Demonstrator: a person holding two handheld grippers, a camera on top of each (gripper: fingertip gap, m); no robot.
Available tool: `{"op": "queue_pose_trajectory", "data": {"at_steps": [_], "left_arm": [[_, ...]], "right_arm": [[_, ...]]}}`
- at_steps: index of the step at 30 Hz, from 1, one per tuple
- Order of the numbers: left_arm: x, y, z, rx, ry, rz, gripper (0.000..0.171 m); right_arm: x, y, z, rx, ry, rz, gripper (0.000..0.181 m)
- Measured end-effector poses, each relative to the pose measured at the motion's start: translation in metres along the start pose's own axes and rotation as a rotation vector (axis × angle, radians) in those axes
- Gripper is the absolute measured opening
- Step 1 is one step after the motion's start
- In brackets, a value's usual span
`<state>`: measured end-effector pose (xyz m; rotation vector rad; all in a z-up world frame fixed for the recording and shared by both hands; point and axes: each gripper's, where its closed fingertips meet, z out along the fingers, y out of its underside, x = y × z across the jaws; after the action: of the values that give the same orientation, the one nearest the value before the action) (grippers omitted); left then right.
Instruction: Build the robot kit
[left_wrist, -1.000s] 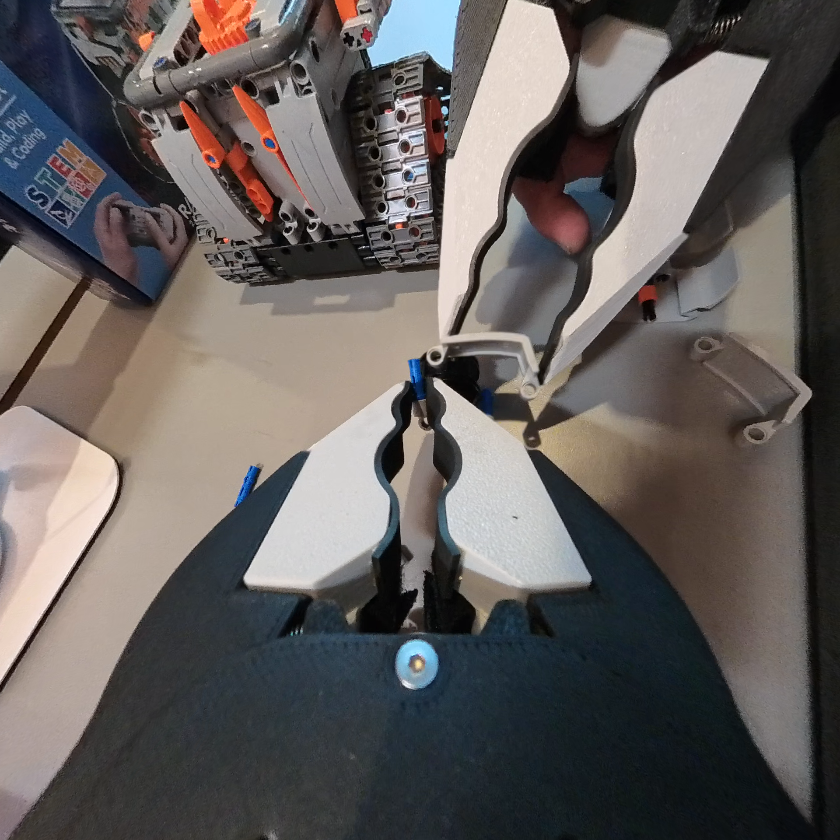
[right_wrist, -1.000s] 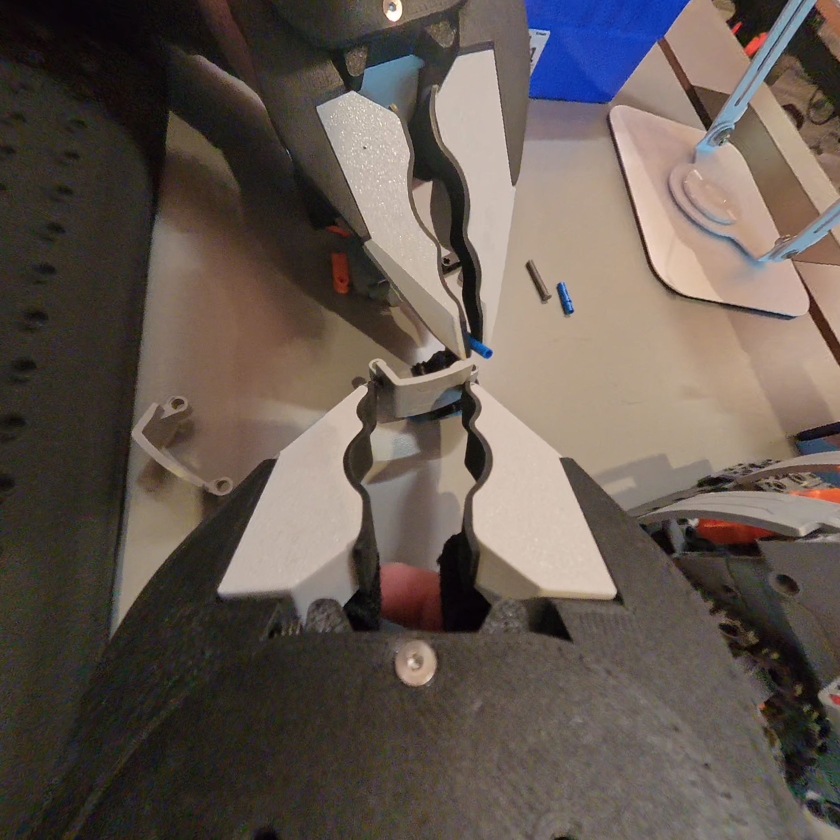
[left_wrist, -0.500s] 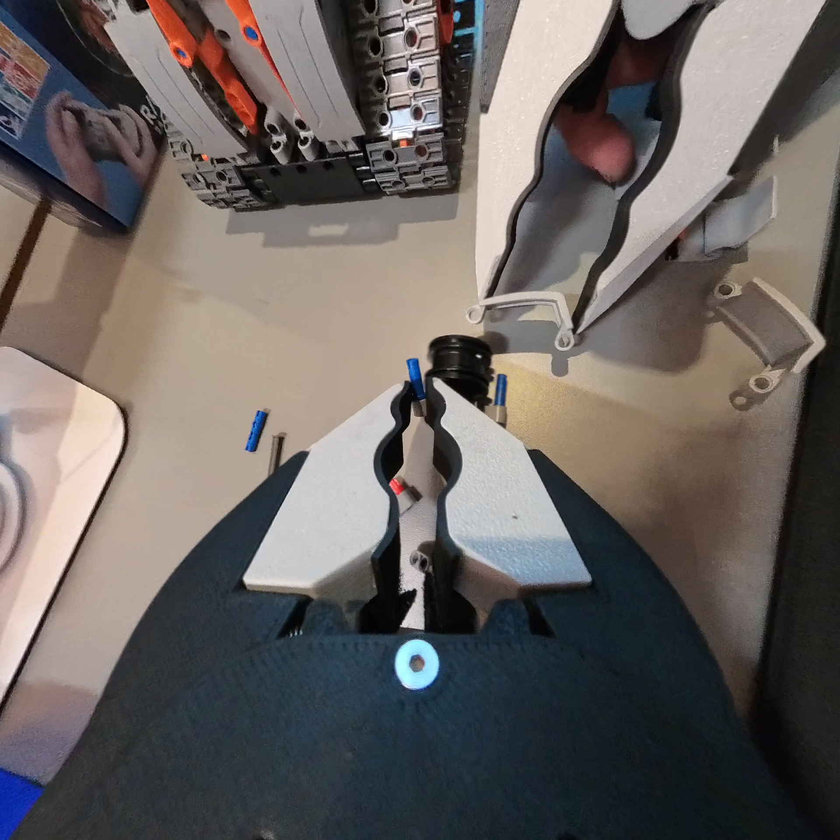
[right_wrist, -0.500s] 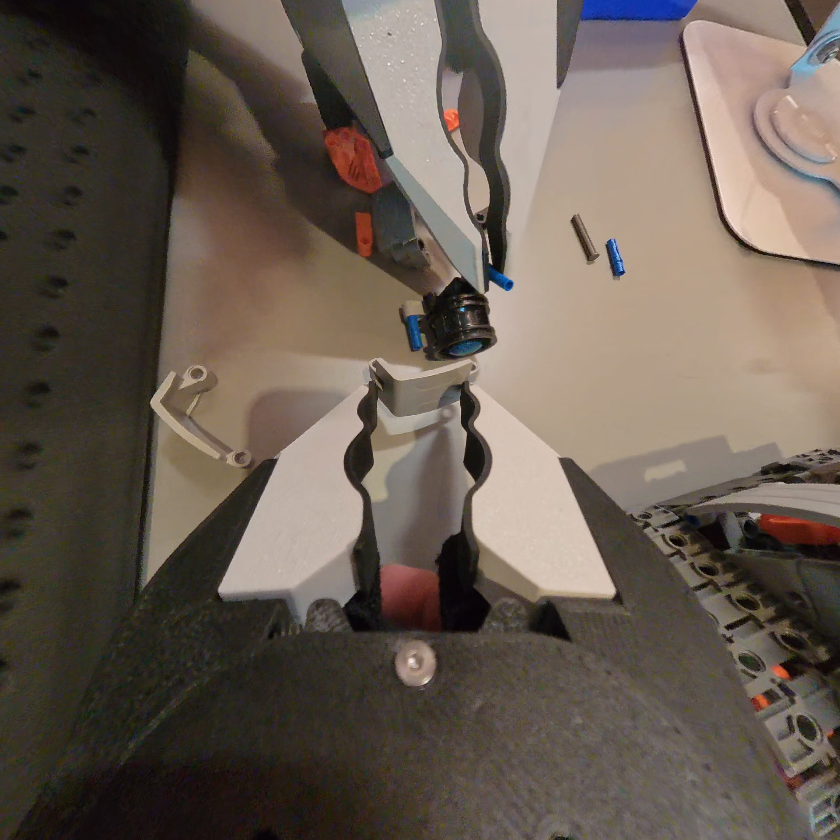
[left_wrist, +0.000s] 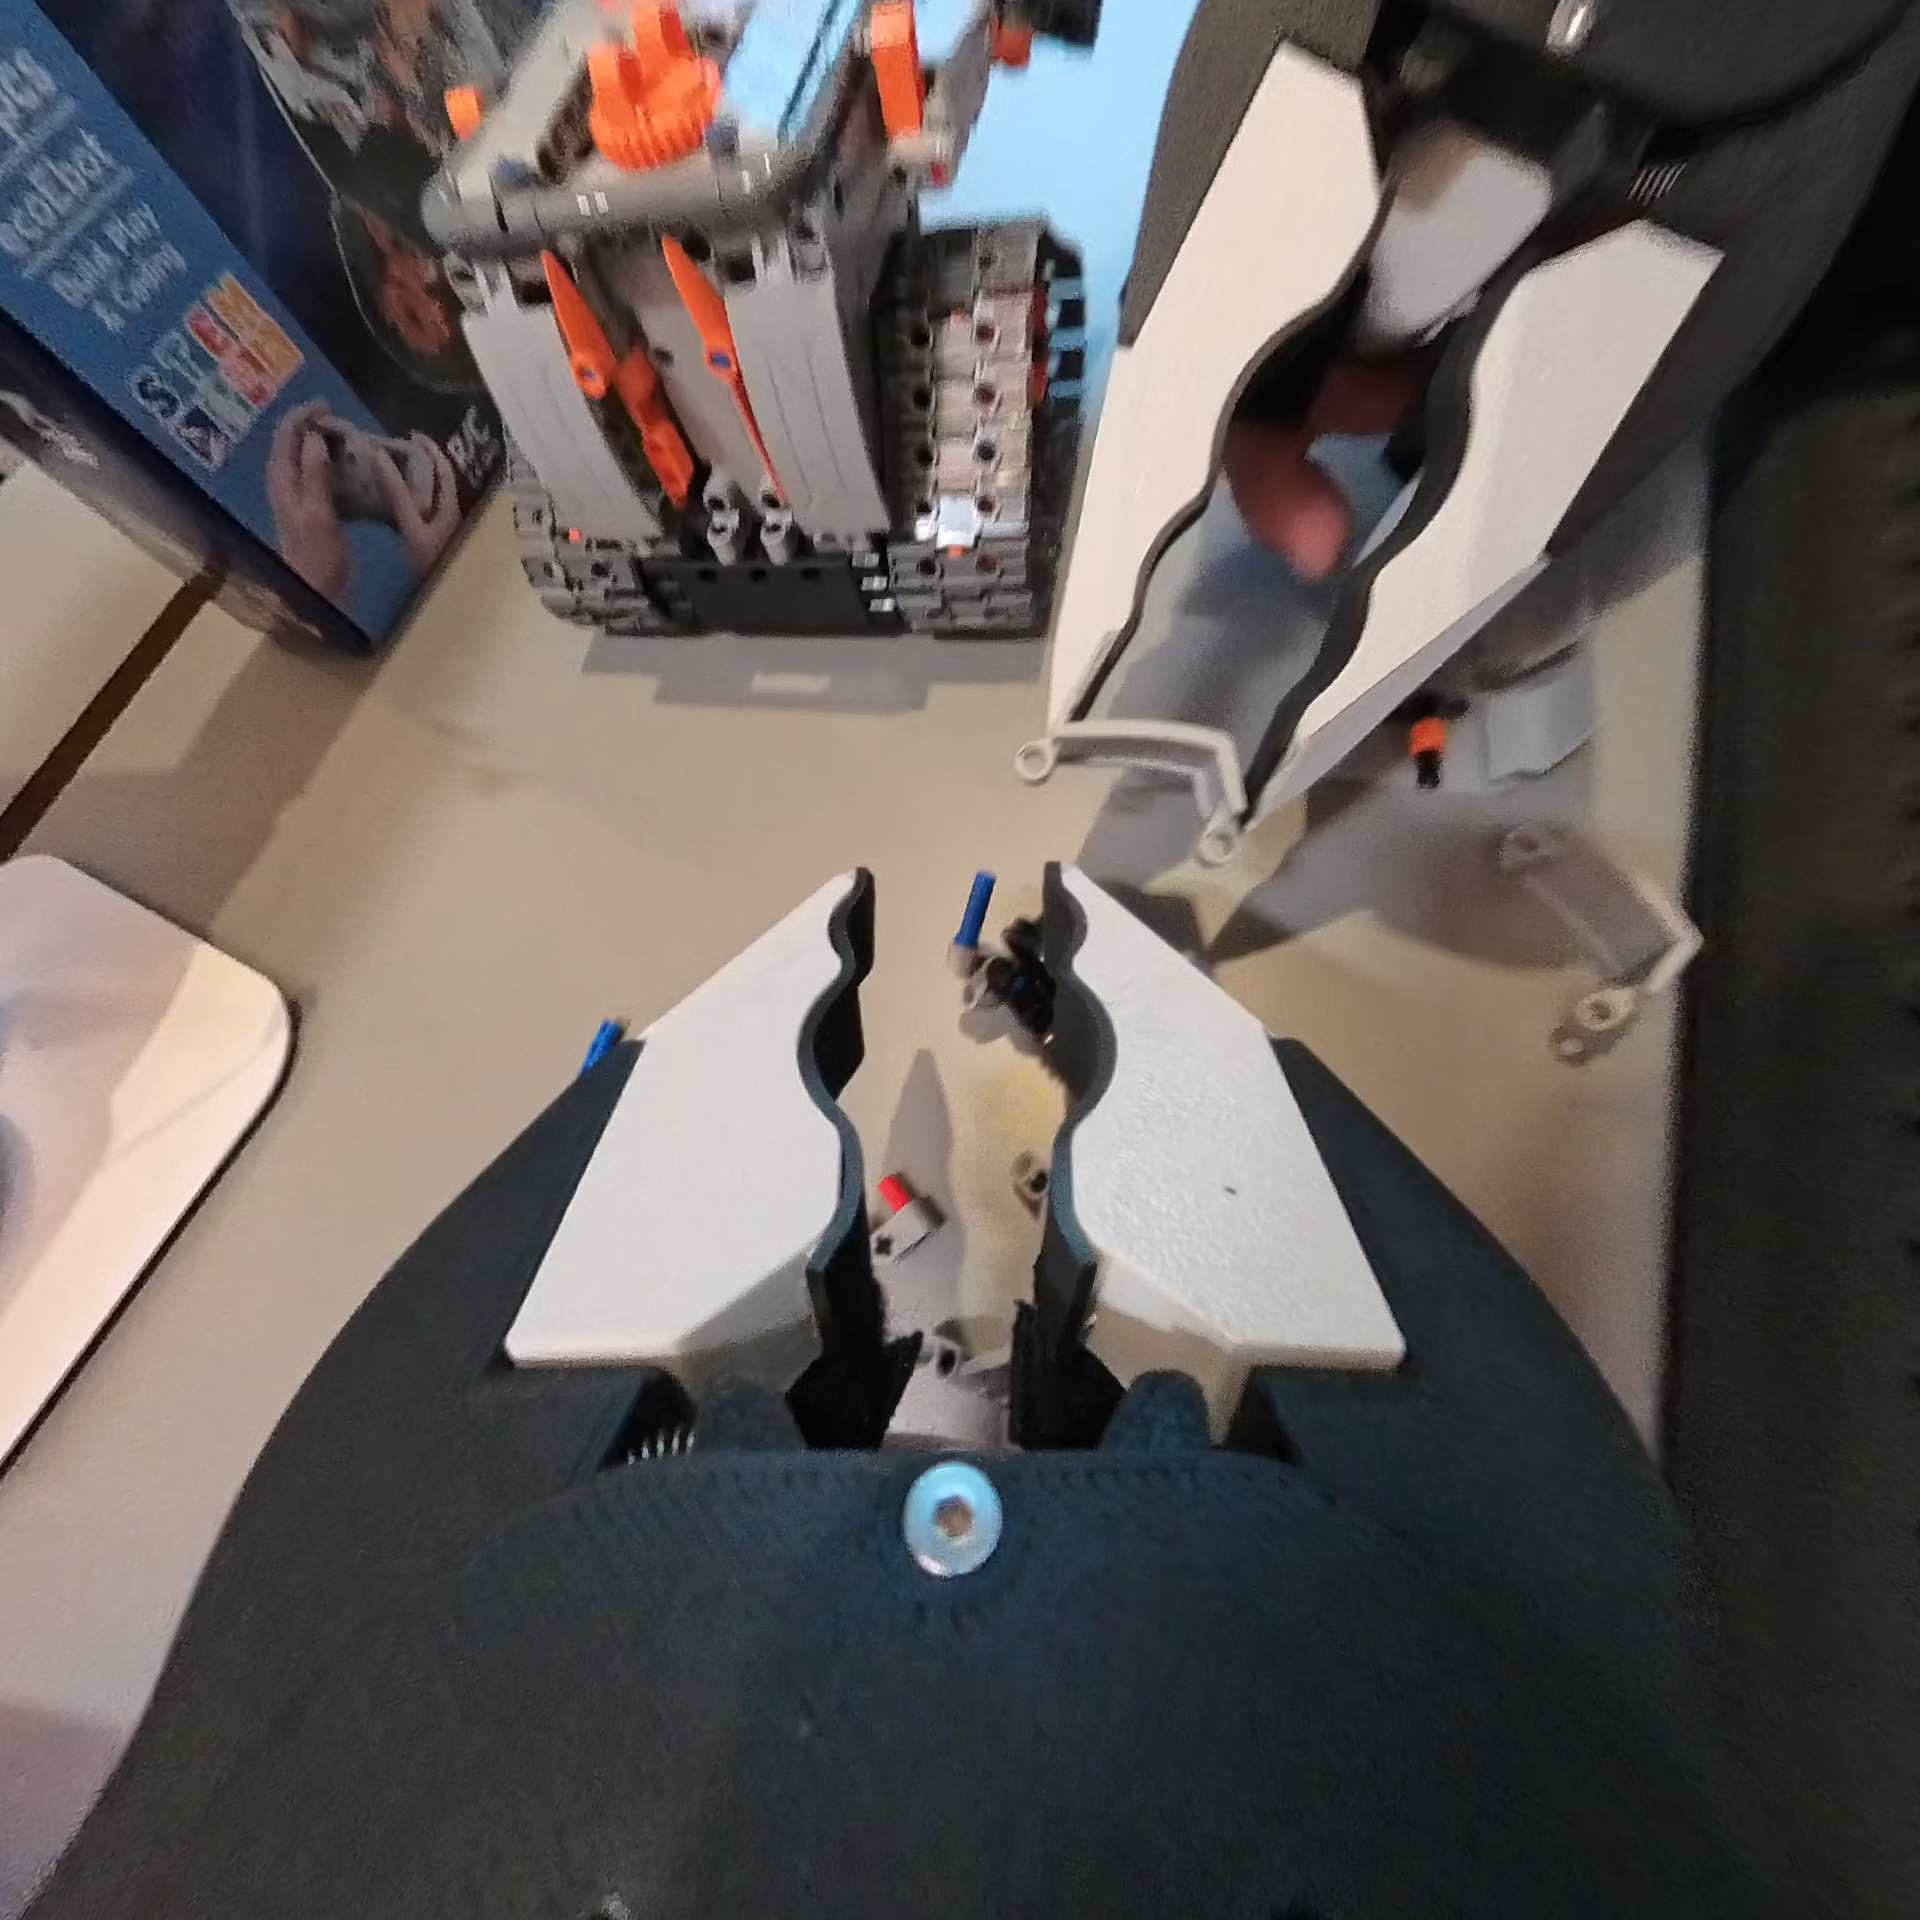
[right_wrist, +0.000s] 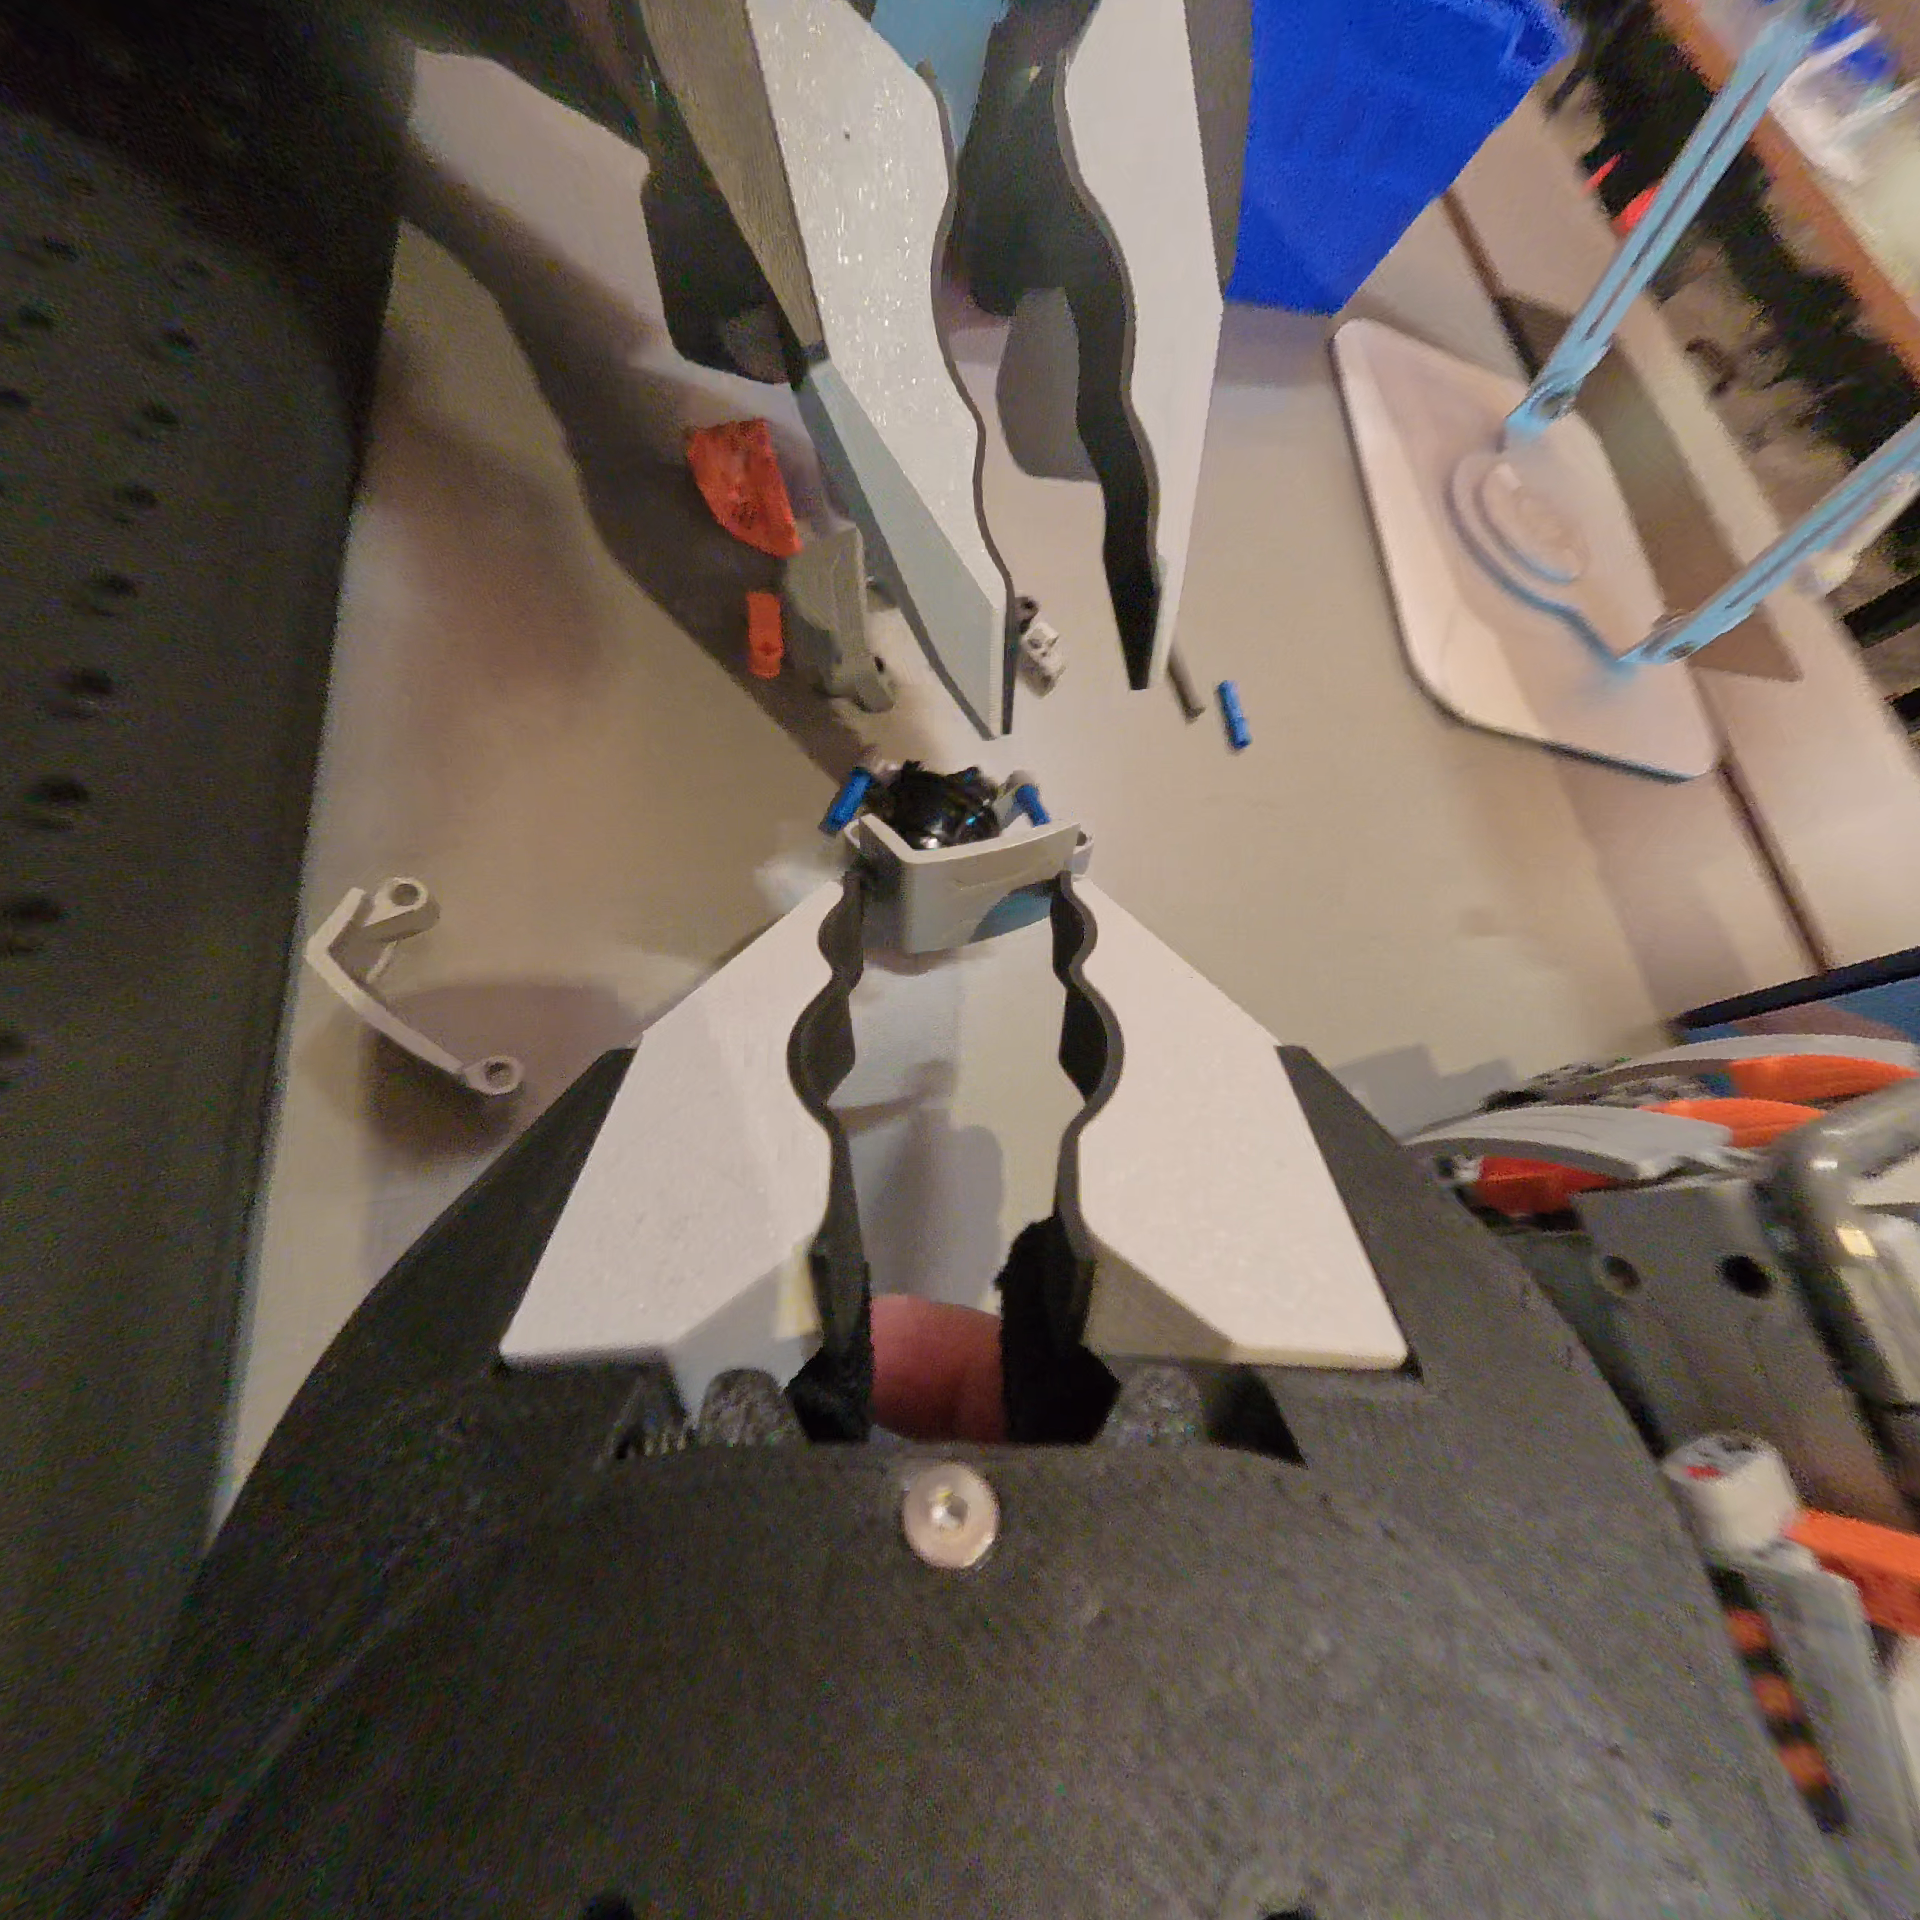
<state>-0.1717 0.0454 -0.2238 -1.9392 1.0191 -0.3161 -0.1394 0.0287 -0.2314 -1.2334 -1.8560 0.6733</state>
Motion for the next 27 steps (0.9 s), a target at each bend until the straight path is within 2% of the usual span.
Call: {"op": "queue_pose_trajectory", "data": {"at_steps": [2, 4, 5, 8, 11, 13, 16, 19, 22, 27], "left_arm": [[0.005, -0.014, -0.007, 0.072, 0.052, -0.059, 0.028], [0.009, -0.027, -0.012, 0.139, 0.096, -0.128, 0.028], [0.012, -0.033, -0.014, 0.165, 0.129, -0.166, 0.028], [0.017, -0.037, -0.010, 0.179, 0.170, -0.254, 0.028], [0.008, -0.026, -0.009, 0.130, 0.106, -0.216, 0.024], [-0.009, -0.023, -0.017, 0.112, 0.025, -0.184, 0.021], [-0.039, -0.015, -0.030, 0.049, -0.115, -0.116, 0.020], [-0.066, 0.002, -0.030, -0.073, -0.219, -0.067, 0.025], [-0.095, 0.016, -0.025, -0.204, -0.339, 0.069, 0.022], [-0.126, 0.037, -0.010, -0.408, -0.310, 0.138, 0.028]], "right_arm": [[0.008, -0.006, -0.004, 0.000, 0.085, -0.083, 0.034], [0.014, -0.013, -0.007, 0.002, 0.181, -0.190, 0.017], [0.015, -0.018, -0.009, 0.004, 0.214, -0.229, 0.015], [0.013, -0.024, -0.008, 0.002, 0.253, -0.291, 0.013], [0.014, -0.017, -0.006, -0.024, 0.245, -0.286, 0.012], [0.017, -0.015, -0.008, -0.017, 0.229, -0.240, 0.012], [0.017, -0.014, -0.007, -0.011, 0.216, -0.216, 0.012], [0.019, -0.012, -0.006, -0.011, 0.207, -0.188, 0.013], [0.023, -0.010, -0.008, -0.007, 0.217, -0.174, 0.014], [0.022, -0.010, -0.009, -0.012, 0.222, -0.185, 0.015]]}}
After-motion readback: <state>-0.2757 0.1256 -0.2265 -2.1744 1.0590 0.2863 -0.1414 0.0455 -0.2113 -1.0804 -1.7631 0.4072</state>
